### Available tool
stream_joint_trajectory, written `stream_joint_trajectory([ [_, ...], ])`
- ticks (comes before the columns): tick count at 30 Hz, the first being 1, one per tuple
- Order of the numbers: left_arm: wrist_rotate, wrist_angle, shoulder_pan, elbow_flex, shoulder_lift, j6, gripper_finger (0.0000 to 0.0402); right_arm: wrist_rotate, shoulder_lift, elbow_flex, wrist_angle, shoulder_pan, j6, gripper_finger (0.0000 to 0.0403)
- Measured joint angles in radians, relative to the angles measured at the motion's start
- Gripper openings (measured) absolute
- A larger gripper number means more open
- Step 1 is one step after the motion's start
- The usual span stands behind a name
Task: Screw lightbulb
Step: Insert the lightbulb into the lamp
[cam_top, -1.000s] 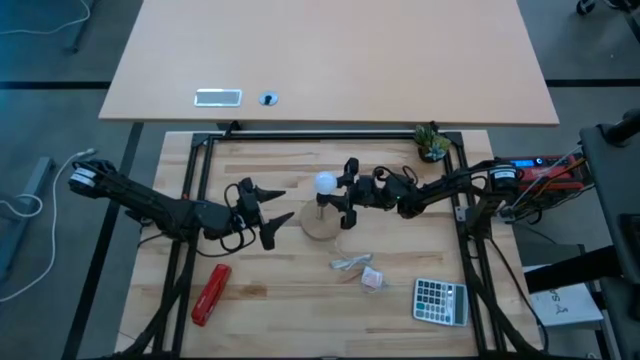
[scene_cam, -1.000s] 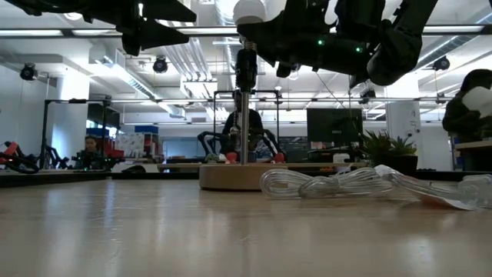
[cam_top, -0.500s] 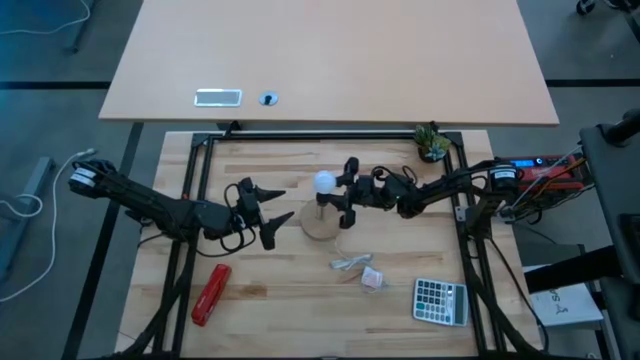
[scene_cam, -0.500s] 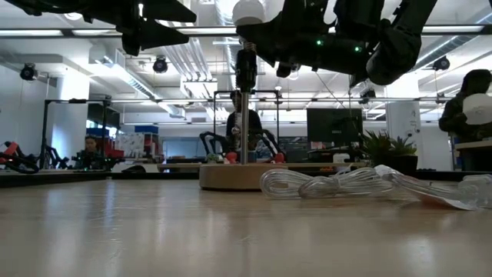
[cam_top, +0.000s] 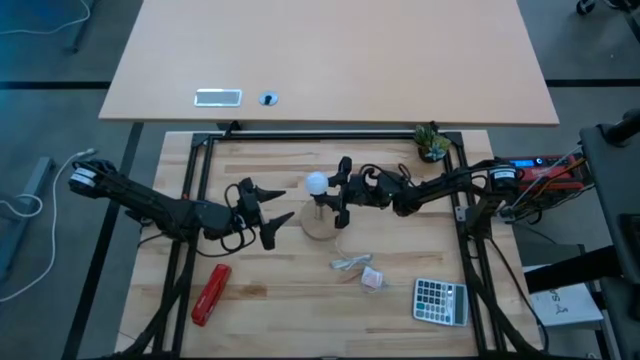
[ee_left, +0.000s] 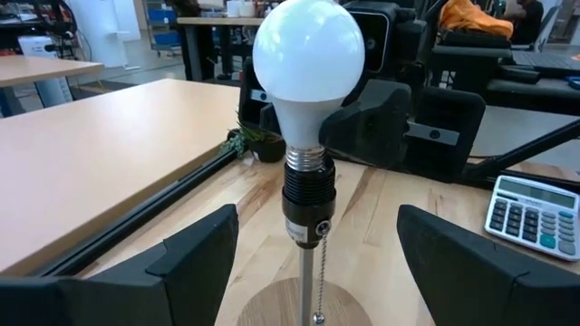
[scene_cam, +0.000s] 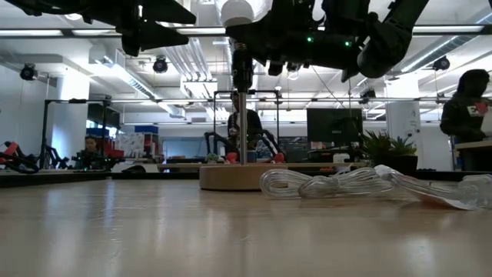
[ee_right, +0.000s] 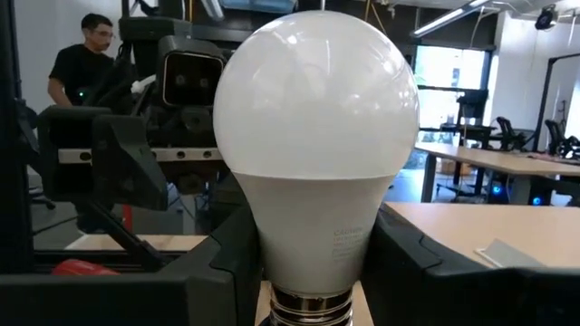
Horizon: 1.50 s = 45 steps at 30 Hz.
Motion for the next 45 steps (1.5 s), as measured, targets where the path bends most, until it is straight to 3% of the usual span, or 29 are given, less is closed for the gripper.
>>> stream_joint_trajectory([
  [14,0.0,0.0,0.0,0.0,0.0,0.0,0.0295,0.015,0.0,-0.01,0.006,0.005,0.0,0.0136],
  [19,0.0,0.001,0.0,0.0,0.0,0.0,0.0295,0.027,0.001,-0.013,-0.011,0.005,0.016,0.0199],
  [23,0.0,0.002,0.0,0.0,0.0,0.0,0.0295,0.027,0.001,-0.013,-0.005,0.005,0.017,0.0224],
  [35,-0.063,0.045,0.002,0.0,0.0,0.022,0.0295,0.025,0.001,-0.013,-0.006,0.006,0.02,0.0203],
  [45,-0.063,0.103,0.002,0.0,0.0,0.07,0.0295,0.023,-0.002,-0.012,-0.024,0.017,0.038,0.022],
])
